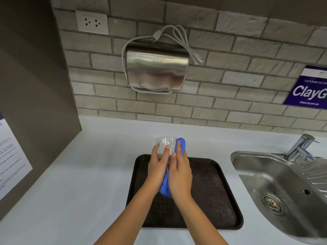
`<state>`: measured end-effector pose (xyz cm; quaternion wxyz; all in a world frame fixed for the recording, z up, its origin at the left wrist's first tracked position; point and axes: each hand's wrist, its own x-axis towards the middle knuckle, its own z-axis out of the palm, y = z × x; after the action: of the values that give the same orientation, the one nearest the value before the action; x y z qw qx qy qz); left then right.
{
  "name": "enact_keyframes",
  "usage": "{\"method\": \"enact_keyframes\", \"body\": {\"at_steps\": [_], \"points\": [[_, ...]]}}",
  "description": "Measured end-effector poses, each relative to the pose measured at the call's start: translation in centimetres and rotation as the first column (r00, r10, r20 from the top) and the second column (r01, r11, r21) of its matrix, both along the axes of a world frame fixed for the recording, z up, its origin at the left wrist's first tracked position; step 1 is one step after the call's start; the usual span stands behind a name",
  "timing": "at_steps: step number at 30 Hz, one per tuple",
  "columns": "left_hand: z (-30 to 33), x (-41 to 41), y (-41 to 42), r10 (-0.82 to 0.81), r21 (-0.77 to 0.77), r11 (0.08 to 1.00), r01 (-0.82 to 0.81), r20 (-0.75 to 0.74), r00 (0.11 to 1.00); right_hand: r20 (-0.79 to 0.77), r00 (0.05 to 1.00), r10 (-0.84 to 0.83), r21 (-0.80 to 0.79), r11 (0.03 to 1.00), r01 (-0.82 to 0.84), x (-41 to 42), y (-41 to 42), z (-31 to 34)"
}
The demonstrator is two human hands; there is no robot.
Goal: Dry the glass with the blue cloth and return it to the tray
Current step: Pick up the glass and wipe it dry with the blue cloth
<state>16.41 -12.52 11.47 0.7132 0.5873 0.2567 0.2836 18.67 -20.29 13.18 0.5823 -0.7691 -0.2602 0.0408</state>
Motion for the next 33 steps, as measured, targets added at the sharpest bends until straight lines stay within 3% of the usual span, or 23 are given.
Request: {"method": "enact_keyframes", "body": {"at_steps": [3,5,8,12,14,17,18,20,24,28,30,33], "points": [[0.2,-0.3,0.4,-0.094,-0.049,0.994,0.095,0.017,0.995,0.248,0.969,0.013,-0.087,0.996,0.01,-1.7,0.1,-0.5],[0.3,-0.6,0.5,-0.13,-0.101,0.985,0.136,0.067,0.989,0.26,0.964,0.052,-0.1,0.995,-0.027,-1.4,0.1,-0.5],[0.2,-1.0,0.3,-0.164,-0.223,0.956,0.188,0.124,0.979,0.044,0.994,0.104,0.032,0.994,-0.105,0.4,0.0,0.6],[0.9,-1.3,0.4,-0.151,-0.281,0.943,0.177,0.112,0.982,-0.273,0.948,0.167,0.2,0.973,-0.114,2.0,0.0,1.2],[1.0,-1.3,0.6,-0.177,-0.306,0.928,0.211,0.135,0.975,-0.162,0.98,0.116,0.157,0.983,-0.091,0.9,-0.1,1.2],[1.3,-1.4,0.9,-0.221,-0.348,0.895,0.28,0.199,0.955,0.28,0.957,0.075,-0.017,0.997,-0.074,-1.3,-0.1,0.9],[1.4,-1.4,0.9,-0.231,-0.356,0.887,0.294,0.211,0.95,0.347,0.935,0.078,-0.032,0.997,-0.071,-1.5,0.0,0.7],[1.4,-1.3,1.0,-0.239,-0.362,0.88,0.308,0.223,0.945,0.269,0.958,0.105,-0.014,0.994,-0.105,-1.2,0.0,1.3],[1.7,-1.0,1.2,-0.182,-0.417,0.869,0.266,0.23,0.956,-0.058,0.979,0.195,0.146,0.972,-0.185,0.8,-0.3,2.6],[2.6,-0.8,1.3,-0.127,-0.438,0.875,0.204,0.199,0.972,-0.434,0.848,0.303,0.328,0.93,-0.165,1.9,-0.4,2.4],[2.9,-0.8,1.2,-0.105,-0.423,0.892,0.162,0.156,0.982,-0.498,0.802,0.33,0.372,0.917,-0.147,1.9,-0.5,2.2],[2.9,-0.6,0.6,-0.007,-0.366,0.93,0.038,0.086,0.996,-0.506,0.821,0.265,0.336,0.937,-0.096,1.8,-0.3,1.6]]}}
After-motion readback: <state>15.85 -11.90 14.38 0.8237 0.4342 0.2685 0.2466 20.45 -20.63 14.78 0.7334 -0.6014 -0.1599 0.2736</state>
